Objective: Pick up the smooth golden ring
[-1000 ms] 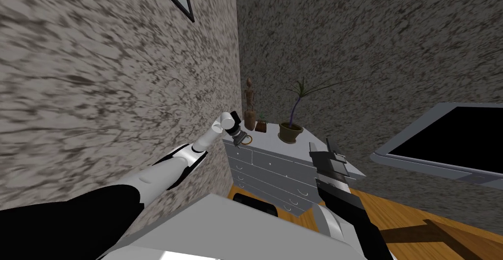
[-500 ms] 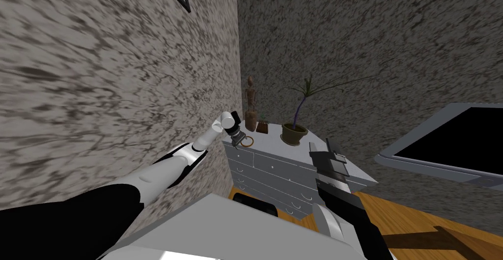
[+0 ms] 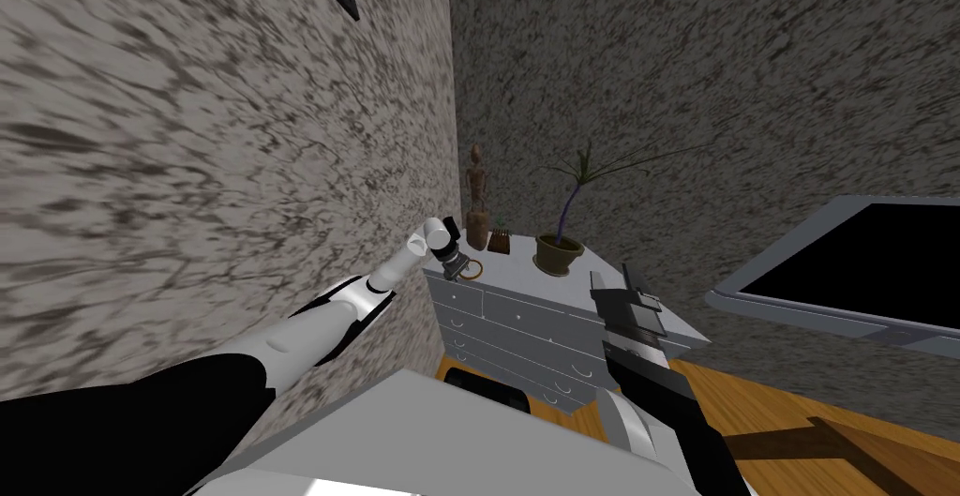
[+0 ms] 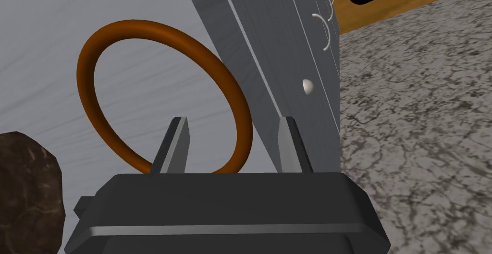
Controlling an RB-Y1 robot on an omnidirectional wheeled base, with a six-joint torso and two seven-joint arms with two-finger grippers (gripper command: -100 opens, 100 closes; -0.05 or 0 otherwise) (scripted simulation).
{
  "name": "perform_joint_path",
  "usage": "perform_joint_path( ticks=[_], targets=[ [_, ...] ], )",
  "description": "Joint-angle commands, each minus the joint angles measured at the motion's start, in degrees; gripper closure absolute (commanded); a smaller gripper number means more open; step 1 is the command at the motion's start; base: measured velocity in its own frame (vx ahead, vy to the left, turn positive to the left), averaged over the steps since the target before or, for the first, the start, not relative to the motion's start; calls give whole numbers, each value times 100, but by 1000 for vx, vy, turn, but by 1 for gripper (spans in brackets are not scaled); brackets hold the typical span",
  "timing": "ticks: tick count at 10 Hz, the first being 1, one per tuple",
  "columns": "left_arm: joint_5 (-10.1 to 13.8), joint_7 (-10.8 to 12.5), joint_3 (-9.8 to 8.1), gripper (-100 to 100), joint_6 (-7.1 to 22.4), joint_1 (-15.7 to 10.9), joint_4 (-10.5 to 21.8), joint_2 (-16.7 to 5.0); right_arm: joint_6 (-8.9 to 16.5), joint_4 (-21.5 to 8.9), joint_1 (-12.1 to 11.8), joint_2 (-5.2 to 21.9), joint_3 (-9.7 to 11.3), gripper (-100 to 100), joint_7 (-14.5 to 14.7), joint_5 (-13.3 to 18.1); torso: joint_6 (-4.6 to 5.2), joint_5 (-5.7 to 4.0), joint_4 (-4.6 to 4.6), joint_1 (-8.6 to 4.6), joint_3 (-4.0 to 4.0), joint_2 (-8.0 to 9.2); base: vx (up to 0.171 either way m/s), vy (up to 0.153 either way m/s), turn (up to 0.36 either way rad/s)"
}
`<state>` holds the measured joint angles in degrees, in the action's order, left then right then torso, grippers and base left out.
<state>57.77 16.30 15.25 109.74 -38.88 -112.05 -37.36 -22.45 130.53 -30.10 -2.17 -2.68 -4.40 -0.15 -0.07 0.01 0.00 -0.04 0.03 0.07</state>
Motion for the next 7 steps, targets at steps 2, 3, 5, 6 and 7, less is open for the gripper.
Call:
perform_joint_path(
  ticks=[2,3,5,6,7],
  targets=[
    [14,3,19,100,27,26,3,5,0,0,1,0,0,0,0,0,16,-3,7,-4,-10,-25,-14,1,19],
    [14,6,20,100,32,29,4,4,0,0,0,0,0,0,0,0,19,-5,3,-9,-20,-43,-6,1,2],
    [14,7,20,0,34,30,4,3,0,0,0,0,0,0,0,0,20,-6,0,-12,-29,-57,0,0,0],
    [202,127,-102,100,217,-136,-132,-41,0,0,0,0,0,0,0,0,21,-6,-1,-12,-30,-60,24,4,50],
    [269,171,-137,100,289,-176,-180,-55,0,0,-1,0,0,0,0,0,19,-7,2,-11,-31,-65,41,7,57]
  ],
)
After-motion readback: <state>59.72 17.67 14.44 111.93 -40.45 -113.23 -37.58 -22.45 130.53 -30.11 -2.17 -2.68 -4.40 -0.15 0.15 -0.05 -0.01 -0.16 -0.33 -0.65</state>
